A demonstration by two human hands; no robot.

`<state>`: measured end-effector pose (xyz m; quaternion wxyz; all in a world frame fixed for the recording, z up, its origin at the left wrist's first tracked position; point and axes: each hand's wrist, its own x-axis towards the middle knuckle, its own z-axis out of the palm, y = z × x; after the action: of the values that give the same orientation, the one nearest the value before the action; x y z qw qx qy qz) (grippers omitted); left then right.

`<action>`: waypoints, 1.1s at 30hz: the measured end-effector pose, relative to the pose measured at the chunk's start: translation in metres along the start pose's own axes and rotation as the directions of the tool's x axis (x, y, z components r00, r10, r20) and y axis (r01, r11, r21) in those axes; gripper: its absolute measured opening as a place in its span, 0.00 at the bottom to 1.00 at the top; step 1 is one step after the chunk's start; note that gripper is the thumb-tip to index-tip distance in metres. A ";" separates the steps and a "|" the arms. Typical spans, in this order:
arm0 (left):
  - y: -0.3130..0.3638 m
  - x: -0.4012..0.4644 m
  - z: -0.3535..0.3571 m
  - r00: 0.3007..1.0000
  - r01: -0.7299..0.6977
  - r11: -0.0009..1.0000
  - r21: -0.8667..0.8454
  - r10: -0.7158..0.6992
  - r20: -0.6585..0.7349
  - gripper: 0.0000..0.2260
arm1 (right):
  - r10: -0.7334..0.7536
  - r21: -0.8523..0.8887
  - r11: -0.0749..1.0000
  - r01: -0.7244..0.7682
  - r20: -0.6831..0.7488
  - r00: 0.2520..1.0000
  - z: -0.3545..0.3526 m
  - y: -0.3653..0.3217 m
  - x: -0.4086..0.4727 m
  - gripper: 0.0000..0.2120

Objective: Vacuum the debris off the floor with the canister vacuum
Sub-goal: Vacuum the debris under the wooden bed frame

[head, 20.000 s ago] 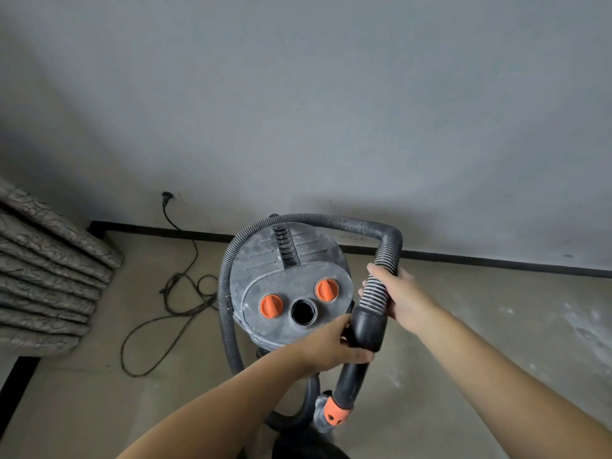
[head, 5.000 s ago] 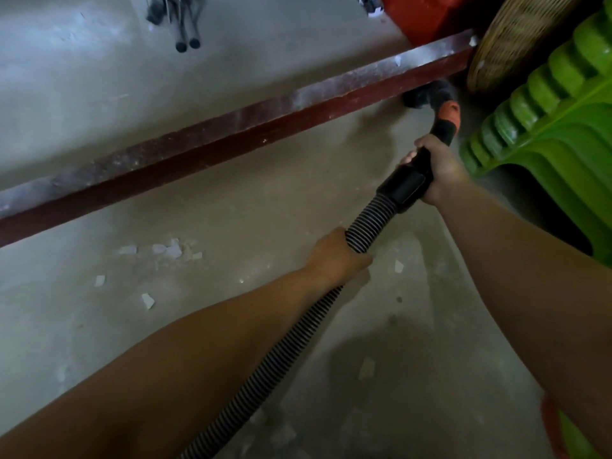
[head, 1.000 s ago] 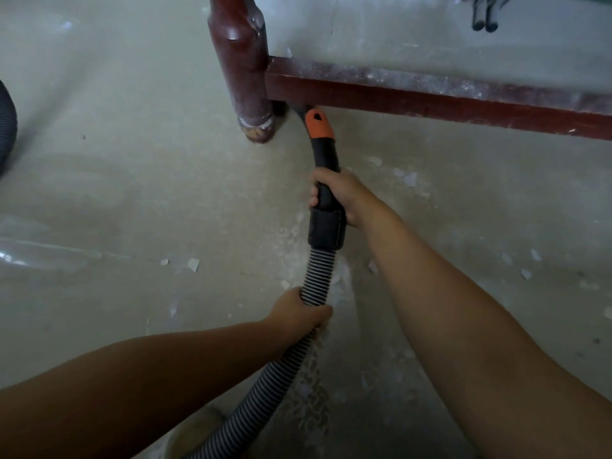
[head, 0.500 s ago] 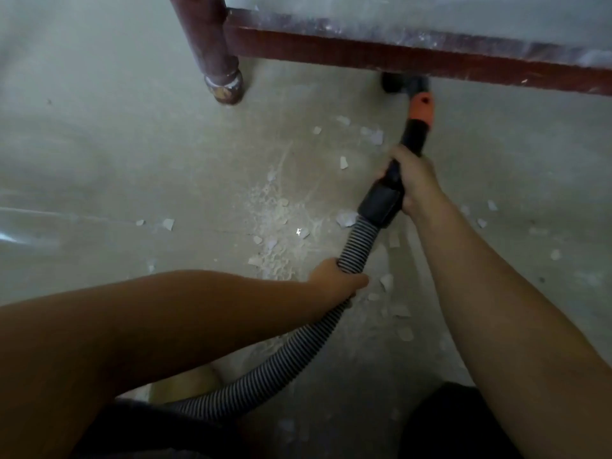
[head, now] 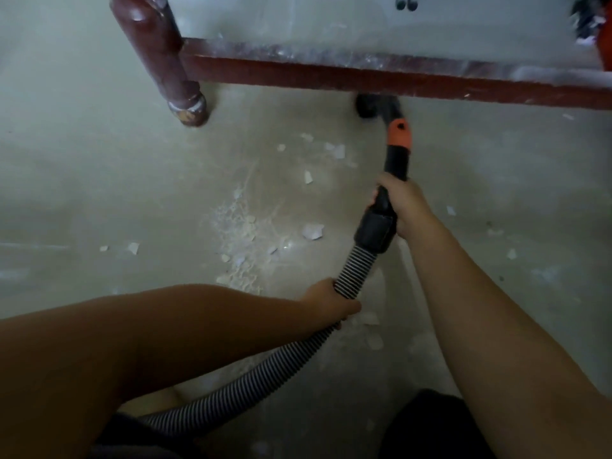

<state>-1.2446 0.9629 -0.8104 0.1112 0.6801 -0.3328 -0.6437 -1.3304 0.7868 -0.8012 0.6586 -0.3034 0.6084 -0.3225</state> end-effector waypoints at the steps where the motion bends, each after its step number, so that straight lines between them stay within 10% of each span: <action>1: 0.014 0.011 0.005 0.999 -0.036 0.997 0.066 0.035 0.015 0.14 | -0.005 0.078 0.997 0.013 -0.104 0.995 -0.031 -0.004 0.008 0.09; 8: 0.099 0.064 0.024 0.979 -0.206 0.966 0.156 0.204 0.030 0.09 | -0.005 0.435 0.887 0.154 -0.324 0.946 -0.136 -0.038 0.057 0.11; 25: 0.009 0.041 -0.029 0.915 0.103 0.994 -0.034 -0.108 -0.389 0.14 | -0.002 0.137 0.989 -0.049 0.353 0.936 0.054 0.001 0.072 0.09; 33: 0.076 0.079 -0.026 0.957 -0.001 0.942 0.336 0.098 -0.274 0.15 | -0.063 0.461 0.887 0.040 0.035 0.997 -0.047 -0.026 0.095 0.14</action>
<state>-1.2475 0.8509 -0.8257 0.0584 0.7664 -0.4339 -0.4701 -1.3741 0.6949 -0.8420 0.7176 -0.1627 0.4902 -0.4672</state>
